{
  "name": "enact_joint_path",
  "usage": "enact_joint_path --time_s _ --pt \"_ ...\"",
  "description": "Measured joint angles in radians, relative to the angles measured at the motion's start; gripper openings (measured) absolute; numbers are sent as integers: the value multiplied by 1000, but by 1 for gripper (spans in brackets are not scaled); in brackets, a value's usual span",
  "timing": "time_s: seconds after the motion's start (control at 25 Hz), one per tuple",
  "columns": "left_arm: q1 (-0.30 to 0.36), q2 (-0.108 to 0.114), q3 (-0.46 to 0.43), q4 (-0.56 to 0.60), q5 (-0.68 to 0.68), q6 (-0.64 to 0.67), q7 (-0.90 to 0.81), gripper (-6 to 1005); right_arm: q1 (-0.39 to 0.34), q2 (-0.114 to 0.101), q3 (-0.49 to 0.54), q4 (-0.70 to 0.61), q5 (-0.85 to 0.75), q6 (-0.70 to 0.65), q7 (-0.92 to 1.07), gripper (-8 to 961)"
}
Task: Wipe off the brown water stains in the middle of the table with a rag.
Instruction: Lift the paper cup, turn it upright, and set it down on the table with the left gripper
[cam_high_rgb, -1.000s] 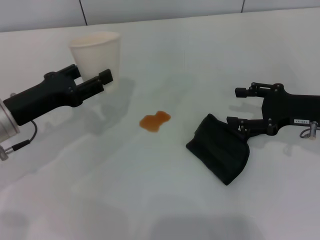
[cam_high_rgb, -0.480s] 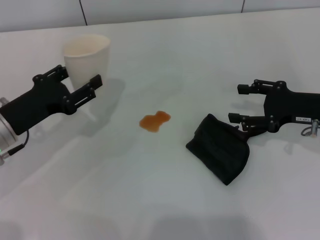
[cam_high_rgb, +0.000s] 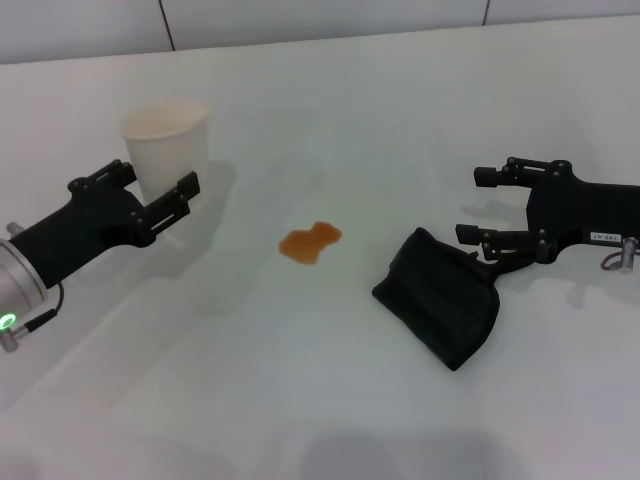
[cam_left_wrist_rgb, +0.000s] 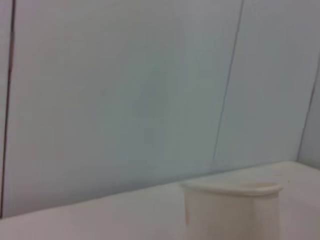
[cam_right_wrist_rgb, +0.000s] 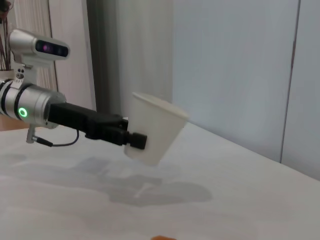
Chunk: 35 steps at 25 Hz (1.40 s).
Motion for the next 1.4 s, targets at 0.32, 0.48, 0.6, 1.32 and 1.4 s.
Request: enact_joint_path --time_s 0.32,0.48,0.6,1.32,1.4 --pt "-15 0 0 27 15 -96 6 646 2 1 0 -1 0 0 0 783" --pt "-22 0 0 33 42 -113 17 646 2 1 0 -2 0 0 0 783" --pt "-27 0 0 33 65 -113 22 646 3 1 0 -2 0 0 0 782" --pt "-32 1 0 29 142 -139 24 643 1 1 0 -2 0 0 0 782" --pt "-32 0 0 28 147 -145 23 643 2 1 0 -2 0 0 0 782"
